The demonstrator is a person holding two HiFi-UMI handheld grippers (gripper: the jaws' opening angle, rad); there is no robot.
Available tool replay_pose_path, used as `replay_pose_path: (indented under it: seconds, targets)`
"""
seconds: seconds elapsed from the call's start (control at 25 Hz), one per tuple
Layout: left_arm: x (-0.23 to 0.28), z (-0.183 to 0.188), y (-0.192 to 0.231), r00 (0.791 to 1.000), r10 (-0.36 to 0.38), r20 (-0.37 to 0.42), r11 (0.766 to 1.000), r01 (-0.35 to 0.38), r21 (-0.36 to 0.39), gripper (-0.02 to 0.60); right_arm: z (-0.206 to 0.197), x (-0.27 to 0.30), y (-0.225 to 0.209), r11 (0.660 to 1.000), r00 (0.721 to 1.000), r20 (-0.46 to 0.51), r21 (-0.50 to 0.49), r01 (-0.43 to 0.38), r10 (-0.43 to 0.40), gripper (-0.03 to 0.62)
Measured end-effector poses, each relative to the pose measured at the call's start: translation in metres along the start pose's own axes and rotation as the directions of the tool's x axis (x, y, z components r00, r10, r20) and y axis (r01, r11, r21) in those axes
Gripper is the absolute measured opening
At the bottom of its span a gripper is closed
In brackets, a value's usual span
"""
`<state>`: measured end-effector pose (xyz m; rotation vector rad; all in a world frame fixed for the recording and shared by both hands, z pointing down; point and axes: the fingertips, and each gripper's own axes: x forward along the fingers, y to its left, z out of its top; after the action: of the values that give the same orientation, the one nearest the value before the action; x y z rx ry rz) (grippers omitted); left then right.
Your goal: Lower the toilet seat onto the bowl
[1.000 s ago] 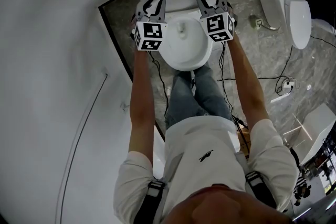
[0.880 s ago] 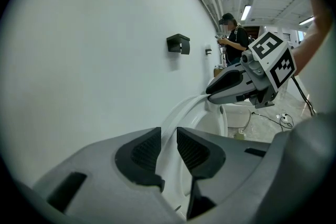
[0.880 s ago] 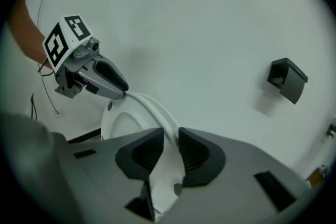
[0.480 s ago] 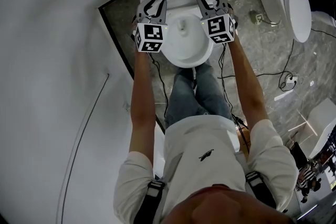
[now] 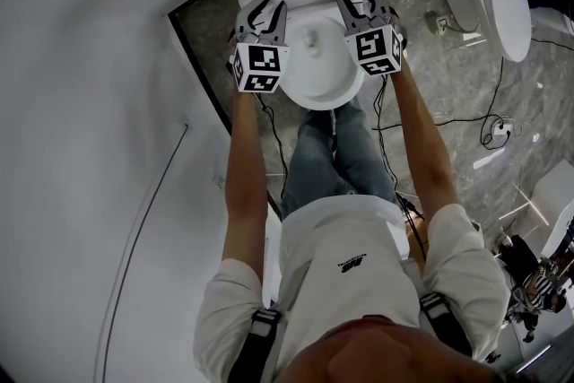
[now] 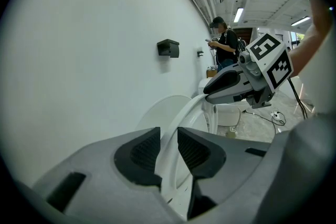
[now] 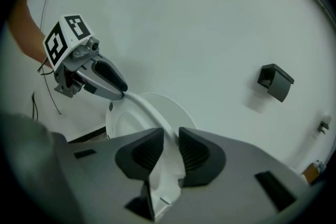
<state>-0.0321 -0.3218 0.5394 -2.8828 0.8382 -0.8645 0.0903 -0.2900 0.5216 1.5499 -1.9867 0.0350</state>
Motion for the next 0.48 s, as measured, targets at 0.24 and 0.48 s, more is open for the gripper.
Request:
replay_pose_path:
  seconds: [0.24,0.48]
  targets:
    - [-0.015,-0.006,-0.011,1.000,-0.006,0.004,1.000,0.006,-0.005,0.110,-0.003,-0.014,0.013,1.000,1.000,-0.008,-0.006,-0.001,0.001,0.095]
    - [-0.025,-0.008,-0.022,1.000,-0.008,0.004,1.000,0.008,-0.001,0.112,-0.007,-0.027,0.019,1.000,1.000,-0.006,-0.005,0.000,0.000,0.097]
